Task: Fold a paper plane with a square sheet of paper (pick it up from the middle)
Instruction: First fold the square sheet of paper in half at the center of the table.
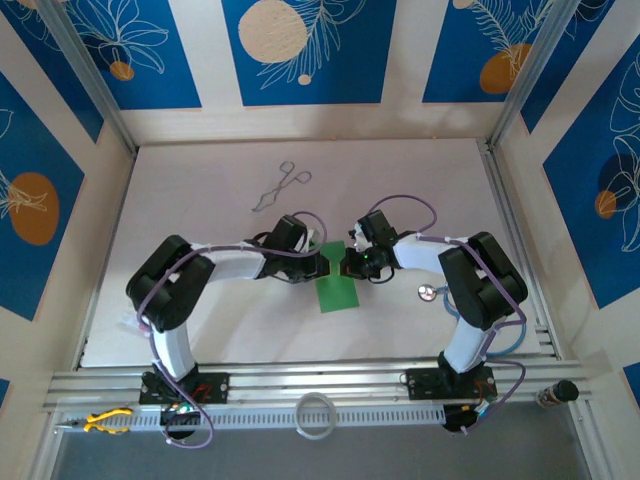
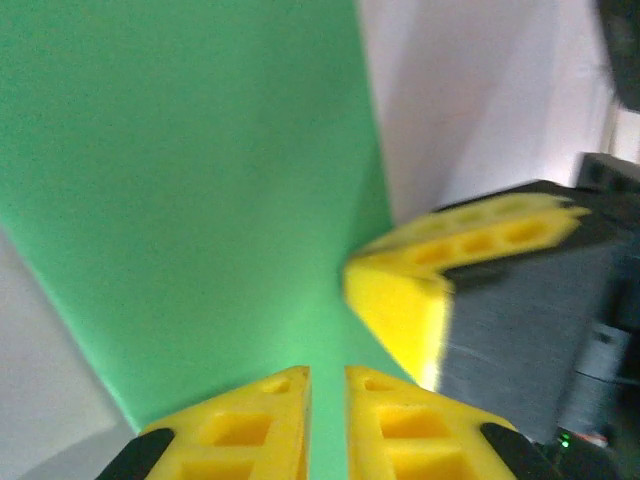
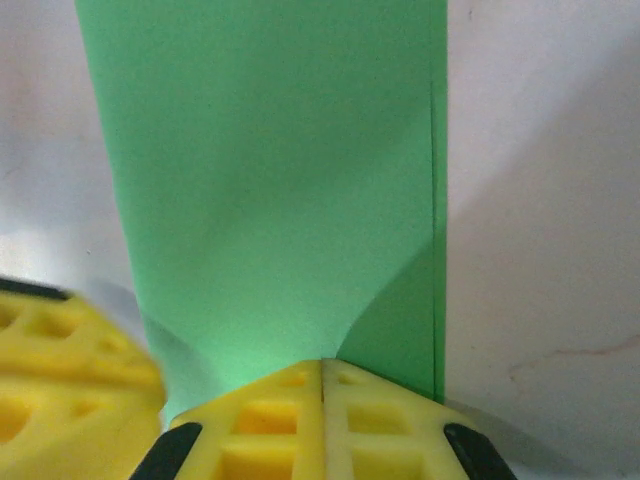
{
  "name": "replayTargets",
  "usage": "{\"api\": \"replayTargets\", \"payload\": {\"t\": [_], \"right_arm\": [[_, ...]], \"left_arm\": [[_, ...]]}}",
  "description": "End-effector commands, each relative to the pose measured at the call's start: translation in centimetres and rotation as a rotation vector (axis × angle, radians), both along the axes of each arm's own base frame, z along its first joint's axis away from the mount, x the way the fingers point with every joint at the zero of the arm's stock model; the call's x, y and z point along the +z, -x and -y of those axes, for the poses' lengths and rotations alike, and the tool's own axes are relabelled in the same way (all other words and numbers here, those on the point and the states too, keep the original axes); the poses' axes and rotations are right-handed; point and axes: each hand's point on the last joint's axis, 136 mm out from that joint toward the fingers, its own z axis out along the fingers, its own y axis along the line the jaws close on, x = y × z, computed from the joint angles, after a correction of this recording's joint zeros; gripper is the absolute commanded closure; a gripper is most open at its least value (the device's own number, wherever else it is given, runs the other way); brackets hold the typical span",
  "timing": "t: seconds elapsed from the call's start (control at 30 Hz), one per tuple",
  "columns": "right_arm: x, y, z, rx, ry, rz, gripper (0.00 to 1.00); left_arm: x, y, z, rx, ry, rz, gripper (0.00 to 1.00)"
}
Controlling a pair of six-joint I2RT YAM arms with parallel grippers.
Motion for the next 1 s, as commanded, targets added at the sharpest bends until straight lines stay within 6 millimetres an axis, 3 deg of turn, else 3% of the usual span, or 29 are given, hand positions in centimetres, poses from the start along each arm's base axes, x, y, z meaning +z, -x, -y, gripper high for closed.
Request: {"api": "replayTargets", "payload": {"t": [0.0,0.17,0.3,0.5,0.63,0.77,0.97], "right_arm": [[-3.5,3.3,3.0,-0.025,0.135,-0.142,1.00],[-3.4,3.4,3.2,-0.024,0.142,-0.140,1.00],[-3.4,3.3,3.2,-0.024,0.142,-0.139,1.00],[-3.3,3.2,3.1,-0.024,0.140,-0.137,1.00],[-3.4,3.2,3.1,-0.024,0.140,-0.140,1.00],[-3.5,3.2,3.1,-0.024,0.141,-0.142,1.00],[-3.6,3.4,3.1,-0.023,0.142,-0.145,1.00]], "left_arm": [[-1.3,0.2,-0.2,-0.009,-0.020,-0.013,0.83],[-3.0,1.2,-1.4,-0.012,-0.070,-0.046,0.83],[-2.3,0.9,-1.4,-0.030,-0.079,-0.027,0.82],[0.2,-1.7,-1.2,-0.017,-0.050,0.018,0.81],[0.7,-3.4,-1.1,-0.003,-0.021,0.025,0.81],[0.4,-4.9,-0.9,0.007,-0.006,0.027,0.81],[-1.9,-6.4,-1.8,0.045,-0.033,-0.013,0.80]]}}
